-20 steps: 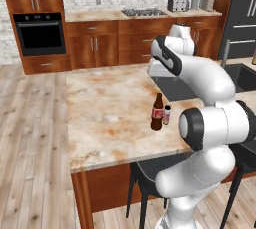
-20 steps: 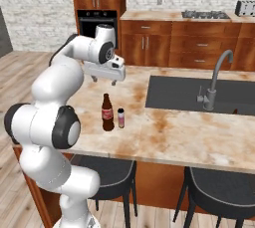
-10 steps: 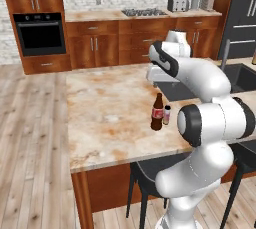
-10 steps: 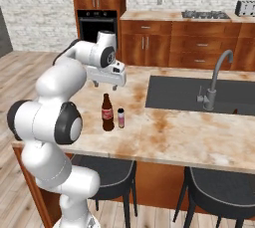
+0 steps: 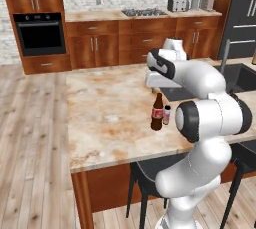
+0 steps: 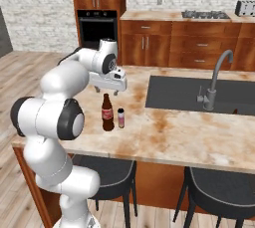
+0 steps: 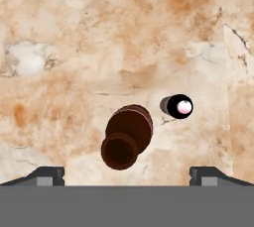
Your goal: Place the large bottle from the dining counter next to the other large bottle outside the sink, and place the small bottle from the dining counter next to the other small bottle inside the sink.
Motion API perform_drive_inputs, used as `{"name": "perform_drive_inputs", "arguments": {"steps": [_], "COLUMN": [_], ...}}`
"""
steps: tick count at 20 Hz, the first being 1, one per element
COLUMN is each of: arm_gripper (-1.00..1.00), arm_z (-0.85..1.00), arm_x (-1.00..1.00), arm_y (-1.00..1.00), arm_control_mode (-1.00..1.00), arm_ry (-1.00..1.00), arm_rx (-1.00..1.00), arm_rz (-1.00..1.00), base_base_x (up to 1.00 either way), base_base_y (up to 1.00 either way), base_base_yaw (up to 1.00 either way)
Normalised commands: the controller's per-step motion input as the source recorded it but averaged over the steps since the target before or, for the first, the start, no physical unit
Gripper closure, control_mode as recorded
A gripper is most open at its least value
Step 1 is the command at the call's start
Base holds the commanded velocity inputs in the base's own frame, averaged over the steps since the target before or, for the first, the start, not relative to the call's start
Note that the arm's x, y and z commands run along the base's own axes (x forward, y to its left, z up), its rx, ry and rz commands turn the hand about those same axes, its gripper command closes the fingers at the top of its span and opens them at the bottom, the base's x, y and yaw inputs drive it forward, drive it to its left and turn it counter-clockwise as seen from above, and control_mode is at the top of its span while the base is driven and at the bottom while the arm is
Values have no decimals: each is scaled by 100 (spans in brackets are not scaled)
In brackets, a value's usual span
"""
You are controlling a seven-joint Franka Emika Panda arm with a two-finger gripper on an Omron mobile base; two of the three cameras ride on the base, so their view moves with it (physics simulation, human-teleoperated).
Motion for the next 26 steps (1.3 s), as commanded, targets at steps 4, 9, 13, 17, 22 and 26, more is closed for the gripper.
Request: {"name": "perform_drive_inputs", "arguments": {"steps": [4, 9, 13, 17, 22, 26], "arm_gripper": [-100, -100, -100, -100, -100, -100], "arm_z": [0, 0, -9, -17, -5, -6], "arm_x": [7, 18, 6, 2, -1, 0], "arm_y": [0, 1, 0, 0, 0, 7], "arm_control_mode": [-100, -100, -100, -100, -100, -100], "arm_ry": [8, 13, 3, 0, 2, 2], "arm_rx": [-2, -7, 0, 0, 0, 0], "arm_rz": [0, 0, 0, 0, 0, 0], "base_base_x": [0, 0, 0, 0, 0, 0], "base_base_y": [0, 0, 0, 0, 0, 0], "base_base_yaw": [0, 0, 0, 0, 0, 0]}}
